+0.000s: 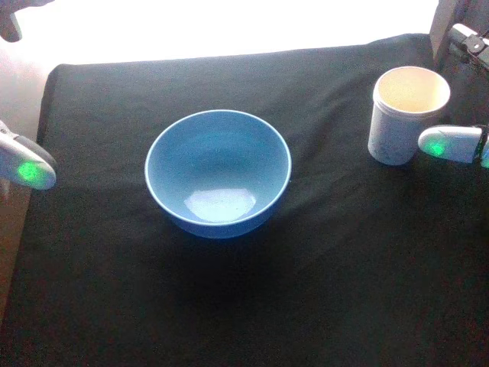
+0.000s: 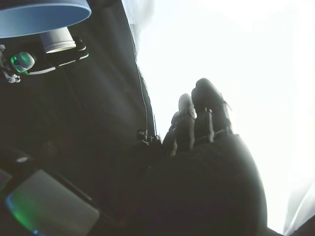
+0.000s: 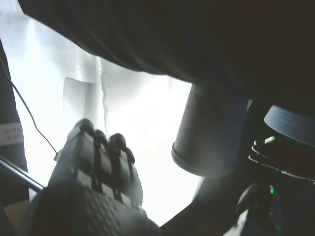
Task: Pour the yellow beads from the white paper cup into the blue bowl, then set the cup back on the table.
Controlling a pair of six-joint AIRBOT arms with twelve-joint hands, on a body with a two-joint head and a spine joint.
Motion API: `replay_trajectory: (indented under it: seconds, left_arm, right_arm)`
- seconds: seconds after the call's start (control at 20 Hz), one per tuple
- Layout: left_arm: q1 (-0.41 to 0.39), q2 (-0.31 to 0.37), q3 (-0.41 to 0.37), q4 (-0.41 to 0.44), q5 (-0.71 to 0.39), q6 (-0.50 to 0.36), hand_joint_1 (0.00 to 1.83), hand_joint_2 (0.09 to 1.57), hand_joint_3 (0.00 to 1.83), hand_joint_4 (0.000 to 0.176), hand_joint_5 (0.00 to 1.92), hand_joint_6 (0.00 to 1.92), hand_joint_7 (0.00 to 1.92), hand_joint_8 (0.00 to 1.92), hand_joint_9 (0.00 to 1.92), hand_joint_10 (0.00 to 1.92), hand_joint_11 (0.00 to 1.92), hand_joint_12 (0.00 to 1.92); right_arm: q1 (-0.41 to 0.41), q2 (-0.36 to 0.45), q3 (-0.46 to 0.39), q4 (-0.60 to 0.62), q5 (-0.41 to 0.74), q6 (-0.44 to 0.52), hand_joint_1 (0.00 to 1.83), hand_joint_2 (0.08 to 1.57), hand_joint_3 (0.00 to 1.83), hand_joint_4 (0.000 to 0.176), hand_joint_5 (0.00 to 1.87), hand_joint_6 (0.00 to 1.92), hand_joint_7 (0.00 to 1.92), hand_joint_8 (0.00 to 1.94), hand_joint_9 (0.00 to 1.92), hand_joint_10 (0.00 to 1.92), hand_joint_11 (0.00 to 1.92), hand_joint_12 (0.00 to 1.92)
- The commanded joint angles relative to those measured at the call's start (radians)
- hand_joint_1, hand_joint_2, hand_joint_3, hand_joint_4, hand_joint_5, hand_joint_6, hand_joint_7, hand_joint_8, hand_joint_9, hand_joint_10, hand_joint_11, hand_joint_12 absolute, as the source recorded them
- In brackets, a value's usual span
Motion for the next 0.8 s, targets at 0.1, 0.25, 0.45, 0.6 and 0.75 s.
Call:
replay_trajectory:
  seconds: [0.1,0.25,0.45,0.6,0.75]
  left_arm:
    - [-0.012,-0.007,0.009,-0.028,-0.110,-0.006,0.76,0.29,1.05,0.000,0.00,0.00,0.20,0.00,0.00,0.55,0.00,1.72]
    - [-0.012,-0.010,0.010,-0.027,-0.108,-0.006,0.76,0.32,1.03,0.000,0.00,0.00,0.21,0.01,0.01,0.59,0.00,1.70]
    - [-0.012,-0.015,0.012,-0.027,-0.109,-0.006,0.77,0.33,1.01,0.000,0.00,0.00,0.20,0.00,0.00,0.60,0.00,1.63]
    - [-0.012,-0.018,0.015,-0.027,-0.109,-0.010,0.81,0.34,1.00,0.000,0.00,0.00,0.20,0.00,0.00,0.57,0.00,1.60]
    - [-0.012,-0.019,0.015,-0.026,-0.109,-0.012,0.81,0.34,1.00,0.000,0.00,0.00,0.22,0.01,0.02,0.58,0.00,1.60]
  right_arm:
    - [0.006,-0.009,0.024,0.005,0.097,0.020,0.81,0.58,0.00,0.040,0.12,0.01,0.12,0.00,0.00,0.00,0.00,0.00]
    - [0.006,-0.013,0.035,-0.002,0.082,0.020,0.82,0.53,0.00,0.052,0.14,0.01,0.12,0.00,0.00,0.00,0.00,0.00]
    - [0.007,-0.024,0.051,-0.015,0.062,0.023,0.80,0.52,0.00,0.058,0.16,0.01,0.12,0.00,0.03,0.01,0.01,0.00]
    - [0.016,-0.036,0.063,-0.022,0.054,0.030,0.75,0.54,0.01,0.070,0.17,0.01,0.11,0.00,0.00,0.00,0.00,0.00]
    - [0.031,-0.053,0.077,-0.031,0.040,0.034,0.82,0.57,0.01,0.073,0.23,0.01,0.15,0.01,0.02,0.00,0.00,0.00]
